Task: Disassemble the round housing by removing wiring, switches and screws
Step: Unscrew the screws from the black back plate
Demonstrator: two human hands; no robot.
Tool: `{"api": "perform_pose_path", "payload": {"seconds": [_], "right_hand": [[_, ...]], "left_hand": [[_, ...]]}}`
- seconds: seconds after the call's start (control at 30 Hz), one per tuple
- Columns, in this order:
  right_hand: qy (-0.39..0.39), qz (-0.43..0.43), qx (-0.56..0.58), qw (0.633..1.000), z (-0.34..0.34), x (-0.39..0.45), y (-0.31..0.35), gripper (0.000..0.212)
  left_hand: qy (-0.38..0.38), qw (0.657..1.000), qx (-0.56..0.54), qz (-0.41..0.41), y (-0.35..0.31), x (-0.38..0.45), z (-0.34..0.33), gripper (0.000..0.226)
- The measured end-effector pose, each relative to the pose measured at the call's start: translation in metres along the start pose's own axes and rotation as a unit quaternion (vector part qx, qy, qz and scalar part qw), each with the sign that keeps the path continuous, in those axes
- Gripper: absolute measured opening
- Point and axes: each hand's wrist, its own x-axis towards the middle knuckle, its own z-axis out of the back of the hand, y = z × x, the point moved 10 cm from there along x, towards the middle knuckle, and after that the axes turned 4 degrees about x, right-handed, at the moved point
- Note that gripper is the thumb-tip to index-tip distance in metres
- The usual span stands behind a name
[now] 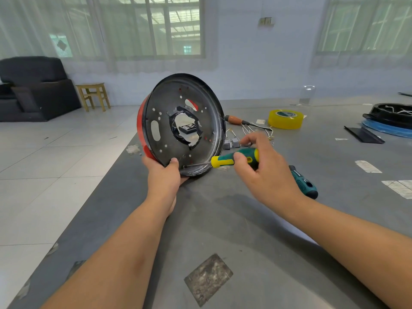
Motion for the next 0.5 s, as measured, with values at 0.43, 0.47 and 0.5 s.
{"api": "perform_pose_path", "payload": {"seconds": [0.43,0.47,0.5], "right_hand": [[-0.002,0.072,-0.008,0.997,0.005,-0.002,0.0,0.034],[0.004,0.073,-0.008,0.997,0.005,-0.003,-0.001,0.039],[0.006,0.067,-0.011,0.998,0.004,-0.004,-0.003,0.041]], "left_hand": [[0.009,1.0,0.002,0.01,0.004,0.002,-0.001,0.05],[0.011,1.0,0.0,0.01,0.003,0.002,-0.001,0.05],[0.013,1.0,-0.002,0.009,0.003,0.002,-0.002,0.05]]}}
